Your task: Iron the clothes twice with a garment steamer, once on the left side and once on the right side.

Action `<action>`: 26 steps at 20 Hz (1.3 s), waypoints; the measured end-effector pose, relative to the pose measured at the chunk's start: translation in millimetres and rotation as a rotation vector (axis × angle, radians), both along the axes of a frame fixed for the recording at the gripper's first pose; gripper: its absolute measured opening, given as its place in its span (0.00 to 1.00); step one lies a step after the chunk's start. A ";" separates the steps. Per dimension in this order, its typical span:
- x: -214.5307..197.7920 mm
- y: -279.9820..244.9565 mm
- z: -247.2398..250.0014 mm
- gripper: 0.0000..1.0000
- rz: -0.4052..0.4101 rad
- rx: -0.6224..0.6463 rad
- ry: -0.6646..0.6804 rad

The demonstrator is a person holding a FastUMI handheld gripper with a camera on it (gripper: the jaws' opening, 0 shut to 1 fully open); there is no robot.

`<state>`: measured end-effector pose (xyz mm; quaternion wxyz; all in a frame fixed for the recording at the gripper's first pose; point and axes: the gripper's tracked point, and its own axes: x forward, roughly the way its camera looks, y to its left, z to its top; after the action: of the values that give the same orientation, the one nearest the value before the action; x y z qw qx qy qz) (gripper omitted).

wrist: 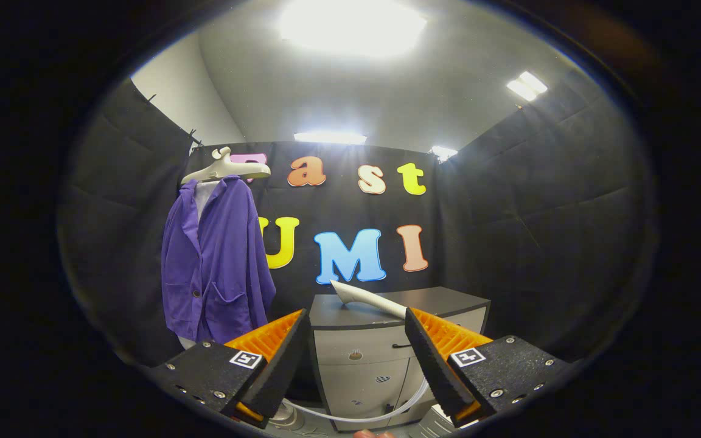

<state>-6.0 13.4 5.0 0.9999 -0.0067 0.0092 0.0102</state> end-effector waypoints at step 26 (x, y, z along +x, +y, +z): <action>137.3 -29.5 63.6 0.94 0.151 -0.105 0.065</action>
<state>131.3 -16.1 68.6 0.9937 -0.0592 0.0416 0.0854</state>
